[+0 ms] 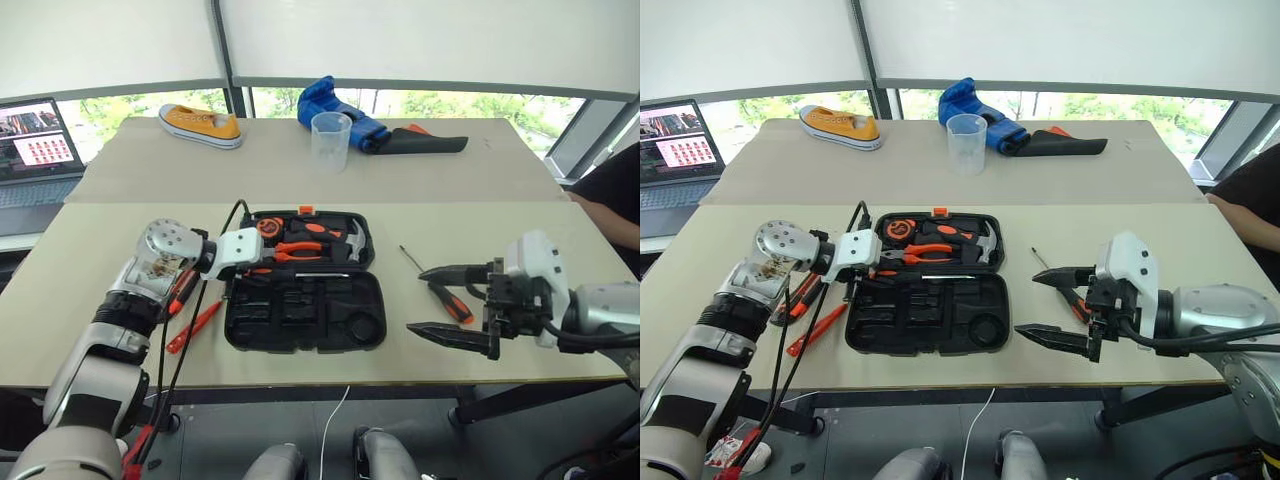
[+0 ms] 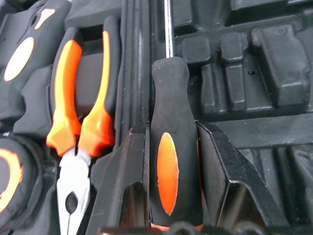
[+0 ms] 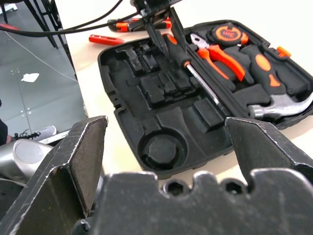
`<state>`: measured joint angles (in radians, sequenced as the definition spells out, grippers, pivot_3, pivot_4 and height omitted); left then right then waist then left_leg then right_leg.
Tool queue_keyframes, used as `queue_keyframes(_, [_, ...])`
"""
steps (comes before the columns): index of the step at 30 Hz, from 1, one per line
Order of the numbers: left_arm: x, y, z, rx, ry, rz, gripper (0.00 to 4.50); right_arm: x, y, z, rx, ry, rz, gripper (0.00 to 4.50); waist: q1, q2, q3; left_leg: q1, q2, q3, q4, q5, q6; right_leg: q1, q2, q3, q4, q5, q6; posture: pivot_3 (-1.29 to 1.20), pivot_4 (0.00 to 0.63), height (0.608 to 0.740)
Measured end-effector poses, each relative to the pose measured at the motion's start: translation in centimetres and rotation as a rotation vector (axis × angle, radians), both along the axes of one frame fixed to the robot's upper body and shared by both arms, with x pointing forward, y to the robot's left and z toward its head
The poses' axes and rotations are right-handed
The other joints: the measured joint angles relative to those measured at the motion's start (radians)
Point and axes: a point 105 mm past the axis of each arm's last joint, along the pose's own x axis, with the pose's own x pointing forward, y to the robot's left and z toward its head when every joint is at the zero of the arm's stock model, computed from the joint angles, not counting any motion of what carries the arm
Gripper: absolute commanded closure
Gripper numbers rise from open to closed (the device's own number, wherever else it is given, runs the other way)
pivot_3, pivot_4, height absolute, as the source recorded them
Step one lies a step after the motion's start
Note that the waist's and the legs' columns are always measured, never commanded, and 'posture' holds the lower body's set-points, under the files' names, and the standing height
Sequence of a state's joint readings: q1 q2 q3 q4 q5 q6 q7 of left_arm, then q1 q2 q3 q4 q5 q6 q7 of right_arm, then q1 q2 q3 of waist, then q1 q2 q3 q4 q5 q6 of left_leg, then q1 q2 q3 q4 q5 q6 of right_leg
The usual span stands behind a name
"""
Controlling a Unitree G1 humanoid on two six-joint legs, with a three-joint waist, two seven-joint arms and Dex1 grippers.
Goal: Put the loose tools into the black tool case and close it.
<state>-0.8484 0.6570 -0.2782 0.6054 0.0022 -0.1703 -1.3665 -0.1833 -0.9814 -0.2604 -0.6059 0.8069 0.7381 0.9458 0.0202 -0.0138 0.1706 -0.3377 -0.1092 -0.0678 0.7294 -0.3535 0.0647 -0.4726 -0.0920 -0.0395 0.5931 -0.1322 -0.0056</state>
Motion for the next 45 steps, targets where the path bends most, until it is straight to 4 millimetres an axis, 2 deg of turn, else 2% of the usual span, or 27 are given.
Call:
queue_keyframes(10, [-0.3, 0.8, -0.8, 0.031, 0.028, 0.026, 3.58, 0.2, 0.1, -0.3, -0.001, 0.009, -0.002, 0.00, -0.001, 0.000, 0.000, 0.000, 0.000, 0.000, 0.000, 0.000, 0.000, 0.000, 0.000, 0.000, 0.000, 0.000, 0.000, 0.00, 0.150, 0.731])
queue_keyframes(12, [-0.2, 0.9, -0.9, 0.032, 0.033, 0.033, 2.58, 0.2, 0.1, -0.2, 0.001, 0.007, -0.001, 0.00, -0.001, 0.000, 0.000, 0.000, 0.000, 0.000, 0.000, 0.000, 0.000, 0.000, 0.000, 0.000, 0.000, 0.000, 0.000, 0.00, 0.150, 0.731])
queue_keyframes(13, [-0.3, 1.0, -0.9, 0.033, 0.042, 0.033, 2.36, 0.2, 0.2, -0.2, 0.002, 0.005, 0.000, 0.00, -0.001, 0.000, 0.000, 0.000, 0.000, 0.000, 0.000, 0.000, 0.000, 0.000, 0.000, 0.000, 0.000, 0.000, 0.000, 0.00, 0.150, 0.731])
queue_keyframes(19, [-0.5, 0.4, 0.0, 0.002, 0.065, 0.030, 0.29, 0.2, 0.3, -0.3, 0.003, 0.008, 0.007, 0.00, 0.005, 0.000, 0.000, 0.000, 0.000, 0.000, 0.001, 0.000, 0.000, 0.000, 0.000, 0.000, 0.001, 0.000, 0.000, 0.00, 0.150, 0.731])
queue_keyframes(21, [-0.6, 0.3, 0.4, -0.014, 0.070, 0.030, 0.29, 0.1, 0.3, -0.3, 0.002, 0.011, 0.009, 0.00, 0.004, 0.000, 0.000, 0.000, 0.000, 0.000, 0.001, 0.000, 0.000, 0.000, 0.000, 0.000, 0.001, 0.000, 0.000, 0.00, 0.150, 0.731])
queue_keyframes(22, [-0.7, 0.1, 0.6, -0.025, 0.078, 0.027, 0.45, 0.1, 0.3, -0.4, 0.002, 0.012, 0.011, 0.00, 0.003, 0.000, 0.000, 0.000, 0.000, 0.000, 0.001, 0.000, 0.000, 0.000, 0.001, 0.000, 0.001, 0.000, 0.000, 0.00, 0.150, 0.731])
queue_keyframes(25, [-0.8, -0.1, 0.8, -0.035, 0.089, 0.019, 1.32, 0.1, 0.3, -0.4, 0.002, 0.013, 0.013, 0.00, 0.001, 0.000, 0.000, 0.000, 0.000, 0.000, 0.001, 0.000, 0.000, 0.000, 0.001, 0.000, 0.000, 0.000, 0.000, 0.00, 0.150, 0.731])
queue_keyframes(33, [0.3, -0.7, 0.7, -0.032, 0.058, 0.044, 4.39, 0.2, 0.3, -0.5, 0.001, 0.015, 0.013, 0.00, 0.004, 0.000, 0.000, 0.000, 0.000, 0.000, 0.001, 0.000, 0.000, 0.000, 0.000, 0.000, 0.000, 0.000, 0.000, 0.00, 0.150, 0.731])
queue_keyframes(45, [0.6, -1.7, -0.2, 0.052, 0.005, -0.013, 4.45, 0.3, 0.2, -0.7, 0.010, 0.018, -0.004, 0.00, 0.013, -0.001, -0.002, 0.001, 0.000, 0.000, 0.001, 0.000, 0.000, 0.001, 0.000, 0.000, 0.000, 0.000, 0.000, 0.00, 0.150, 0.731])
